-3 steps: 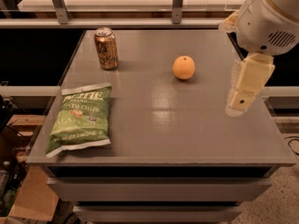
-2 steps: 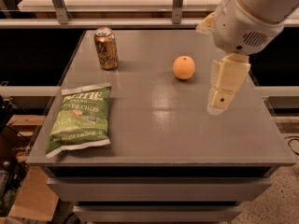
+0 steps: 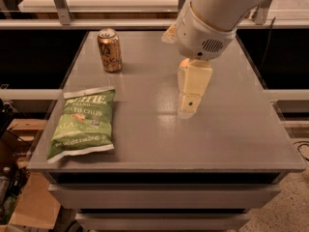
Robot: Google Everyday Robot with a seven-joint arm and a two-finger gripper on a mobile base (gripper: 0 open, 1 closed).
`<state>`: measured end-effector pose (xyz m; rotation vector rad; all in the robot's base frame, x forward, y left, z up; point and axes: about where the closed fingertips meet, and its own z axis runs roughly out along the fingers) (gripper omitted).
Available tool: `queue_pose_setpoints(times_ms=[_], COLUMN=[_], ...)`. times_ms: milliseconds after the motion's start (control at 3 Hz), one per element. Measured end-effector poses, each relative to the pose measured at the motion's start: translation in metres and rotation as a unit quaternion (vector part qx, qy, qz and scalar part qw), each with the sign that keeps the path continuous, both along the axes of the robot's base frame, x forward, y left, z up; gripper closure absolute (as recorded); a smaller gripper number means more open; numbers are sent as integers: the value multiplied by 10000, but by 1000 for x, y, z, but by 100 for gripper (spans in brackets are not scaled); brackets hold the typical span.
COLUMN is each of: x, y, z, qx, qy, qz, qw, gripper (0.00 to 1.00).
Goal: Pick green jalapeno chip bag
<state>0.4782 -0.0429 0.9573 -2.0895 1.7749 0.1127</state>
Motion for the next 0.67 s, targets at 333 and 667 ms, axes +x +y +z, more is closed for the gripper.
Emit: queue_pose_setpoints(times_ms=[333, 667], x=[0, 0], y=[0, 5], z=[0, -1], qx=[0, 50], qy=[0, -46], qz=[0, 94], qw=[10000, 9999], gripper=[0, 0])
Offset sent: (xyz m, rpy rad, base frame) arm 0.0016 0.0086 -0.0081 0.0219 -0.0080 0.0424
